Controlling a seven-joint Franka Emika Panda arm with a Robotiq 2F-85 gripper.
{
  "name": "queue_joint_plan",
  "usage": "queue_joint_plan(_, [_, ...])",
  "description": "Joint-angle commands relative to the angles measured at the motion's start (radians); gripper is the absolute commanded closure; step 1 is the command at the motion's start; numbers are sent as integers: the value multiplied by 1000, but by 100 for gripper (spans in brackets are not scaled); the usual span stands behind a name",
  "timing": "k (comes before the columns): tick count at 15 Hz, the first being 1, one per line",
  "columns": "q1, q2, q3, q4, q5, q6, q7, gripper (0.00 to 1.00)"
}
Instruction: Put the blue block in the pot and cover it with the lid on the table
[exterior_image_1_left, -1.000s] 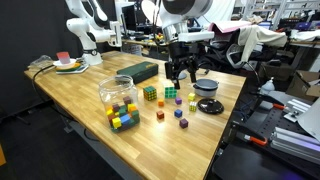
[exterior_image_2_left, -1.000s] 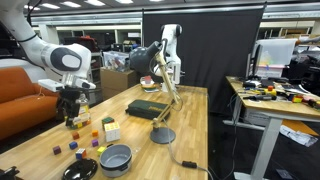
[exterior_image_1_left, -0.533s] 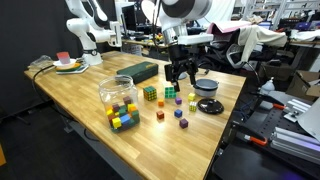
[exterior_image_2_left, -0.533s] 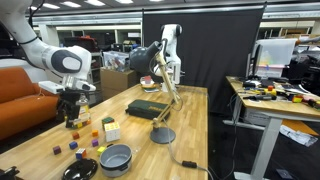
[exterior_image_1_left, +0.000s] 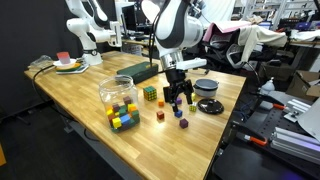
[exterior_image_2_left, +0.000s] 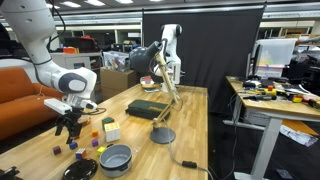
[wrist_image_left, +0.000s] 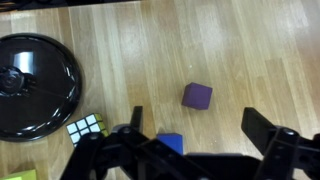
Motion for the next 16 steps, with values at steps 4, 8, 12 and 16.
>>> queue_joint_plan(4, [-9,88,6,99,-17,-41,-36,0])
queue_joint_plan(8, [7,123,-10,139,-62,-72,-18,0])
queue_joint_plan(12, [19,151,-24,183,-120,-101,-7,0])
queue_joint_plan(16, [15,178,-23,210,-139,-130,-10,0])
